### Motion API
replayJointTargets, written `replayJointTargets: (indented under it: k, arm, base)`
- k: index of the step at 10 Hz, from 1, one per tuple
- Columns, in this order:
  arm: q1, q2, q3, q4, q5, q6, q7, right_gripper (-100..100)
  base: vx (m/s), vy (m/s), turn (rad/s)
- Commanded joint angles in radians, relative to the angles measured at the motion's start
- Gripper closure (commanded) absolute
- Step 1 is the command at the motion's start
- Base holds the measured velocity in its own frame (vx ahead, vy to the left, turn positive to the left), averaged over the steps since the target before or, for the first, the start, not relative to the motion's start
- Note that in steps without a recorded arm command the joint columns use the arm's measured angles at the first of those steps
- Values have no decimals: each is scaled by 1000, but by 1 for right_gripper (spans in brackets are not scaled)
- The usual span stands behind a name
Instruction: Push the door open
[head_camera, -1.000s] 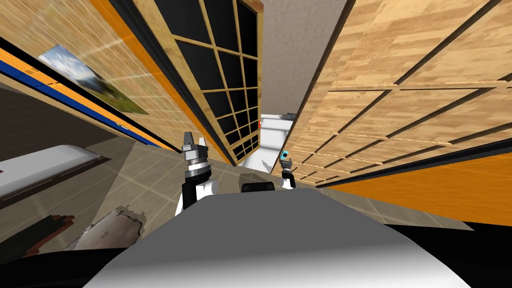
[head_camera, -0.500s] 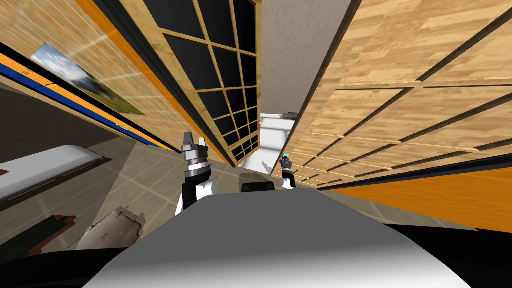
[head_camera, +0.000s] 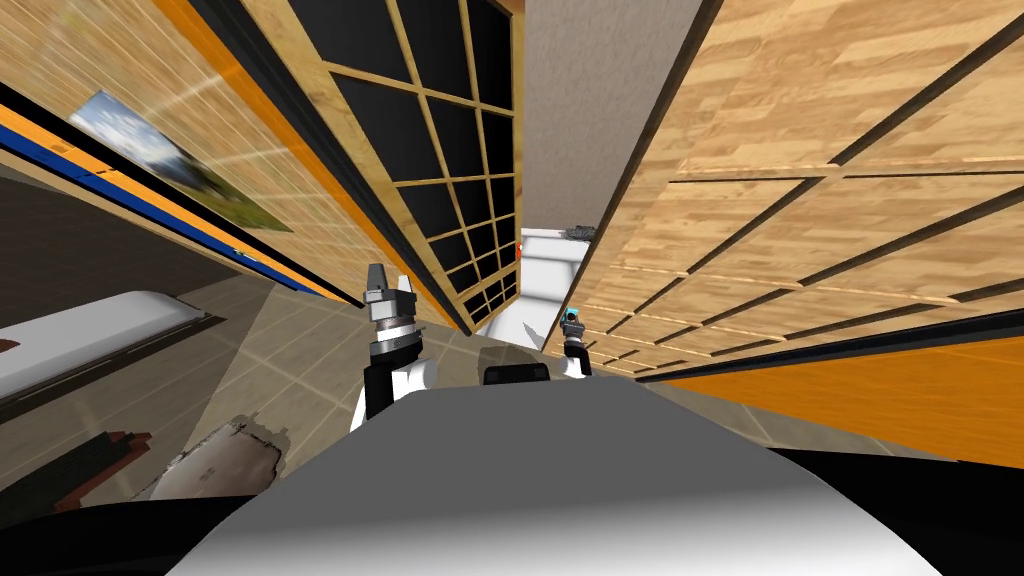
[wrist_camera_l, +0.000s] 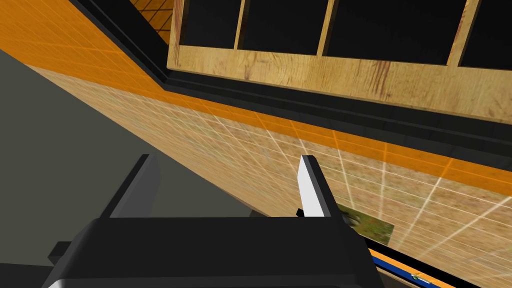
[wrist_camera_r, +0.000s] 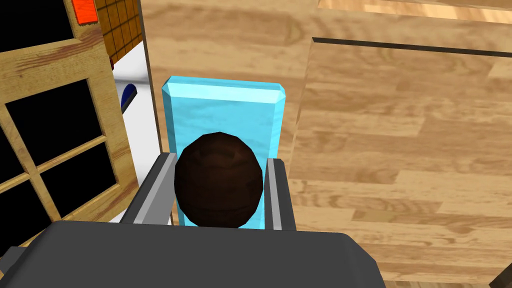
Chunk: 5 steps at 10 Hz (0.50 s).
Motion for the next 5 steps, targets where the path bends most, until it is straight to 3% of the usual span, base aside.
replayJointTargets:
  k: [1, 5]
  arm:
    - [1, 2, -15, -9, -7, -8, 13, 100]
    - [7, 16, -52, -16, -27, -25, 45, 100]
  base:
    - [164, -21, 3]
    - [181, -45, 6]
